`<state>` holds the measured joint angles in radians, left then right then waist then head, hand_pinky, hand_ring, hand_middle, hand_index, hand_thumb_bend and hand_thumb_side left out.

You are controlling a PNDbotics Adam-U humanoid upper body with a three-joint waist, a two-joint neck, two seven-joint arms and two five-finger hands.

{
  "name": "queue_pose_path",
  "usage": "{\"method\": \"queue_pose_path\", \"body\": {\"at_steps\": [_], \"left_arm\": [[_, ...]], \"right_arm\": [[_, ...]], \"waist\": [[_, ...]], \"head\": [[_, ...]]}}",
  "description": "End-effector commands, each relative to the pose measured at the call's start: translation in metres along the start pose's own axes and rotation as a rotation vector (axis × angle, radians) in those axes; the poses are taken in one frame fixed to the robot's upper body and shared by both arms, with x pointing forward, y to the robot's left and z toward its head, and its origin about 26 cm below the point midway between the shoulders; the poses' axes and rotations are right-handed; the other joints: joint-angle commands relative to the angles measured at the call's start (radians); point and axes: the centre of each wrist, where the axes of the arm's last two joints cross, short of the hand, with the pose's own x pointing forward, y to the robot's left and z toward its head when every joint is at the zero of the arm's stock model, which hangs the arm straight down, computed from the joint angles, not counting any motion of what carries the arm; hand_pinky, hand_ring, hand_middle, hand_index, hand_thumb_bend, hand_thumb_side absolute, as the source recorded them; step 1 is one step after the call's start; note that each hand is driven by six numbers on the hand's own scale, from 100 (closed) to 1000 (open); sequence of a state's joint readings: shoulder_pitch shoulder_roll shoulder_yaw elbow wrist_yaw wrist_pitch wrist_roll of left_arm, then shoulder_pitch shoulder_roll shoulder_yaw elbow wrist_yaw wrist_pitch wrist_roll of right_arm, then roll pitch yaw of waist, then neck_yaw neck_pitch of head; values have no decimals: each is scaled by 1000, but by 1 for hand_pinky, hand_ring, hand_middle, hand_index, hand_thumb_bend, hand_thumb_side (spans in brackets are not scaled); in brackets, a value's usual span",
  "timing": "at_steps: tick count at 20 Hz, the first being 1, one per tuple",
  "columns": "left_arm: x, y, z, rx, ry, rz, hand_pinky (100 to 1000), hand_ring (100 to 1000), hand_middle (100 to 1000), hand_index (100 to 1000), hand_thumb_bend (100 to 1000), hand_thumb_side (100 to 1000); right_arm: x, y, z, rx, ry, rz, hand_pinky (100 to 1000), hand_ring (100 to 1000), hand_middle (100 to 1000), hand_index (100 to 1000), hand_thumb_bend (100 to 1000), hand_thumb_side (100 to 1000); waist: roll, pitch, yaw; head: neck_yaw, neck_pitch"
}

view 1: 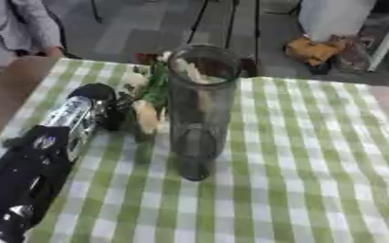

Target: Arrange flowers into the vase.

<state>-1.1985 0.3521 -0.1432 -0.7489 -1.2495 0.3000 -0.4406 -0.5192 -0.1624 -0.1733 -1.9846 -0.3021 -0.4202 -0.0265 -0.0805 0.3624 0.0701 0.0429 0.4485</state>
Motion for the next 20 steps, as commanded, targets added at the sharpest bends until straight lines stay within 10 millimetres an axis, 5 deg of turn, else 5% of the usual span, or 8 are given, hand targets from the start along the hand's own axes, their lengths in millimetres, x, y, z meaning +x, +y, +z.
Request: {"method": "queue_pose_path", "body": {"at_steps": [1,4,7,10,20], "left_arm": [[-9,9,0,11,21,-9,213,328,396,550,100,182],[-9,9,0,26,41,-10,111,214,295,466,100,219],[-10,5,-2,43,66,-11,100,104,191,364,100,251],[-11,3,-3,62,90,-14,100,100,100,264,100,254],[-14,-1,-3,192,102,12,100,100,100,129,100,188]], "right_arm": [[5,-2,-6,9,-23,11,602,758,663,770,100,935],[5,-1,-6,7,-23,10,603,758,663,770,100,941],[5,-2,-6,2,-24,11,603,758,663,771,100,933],[5,-2,-6,-1,-25,12,604,757,663,770,100,930],[5,-3,-5,-13,-23,15,605,756,662,770,100,927]], "waist": [[2,-25,3],[3,-25,1],[2,-25,-3],[2,-26,-4],[3,-35,2]], "head": [[-1,6],[1,4],[2,3],[3,4],[-7,15]]}}
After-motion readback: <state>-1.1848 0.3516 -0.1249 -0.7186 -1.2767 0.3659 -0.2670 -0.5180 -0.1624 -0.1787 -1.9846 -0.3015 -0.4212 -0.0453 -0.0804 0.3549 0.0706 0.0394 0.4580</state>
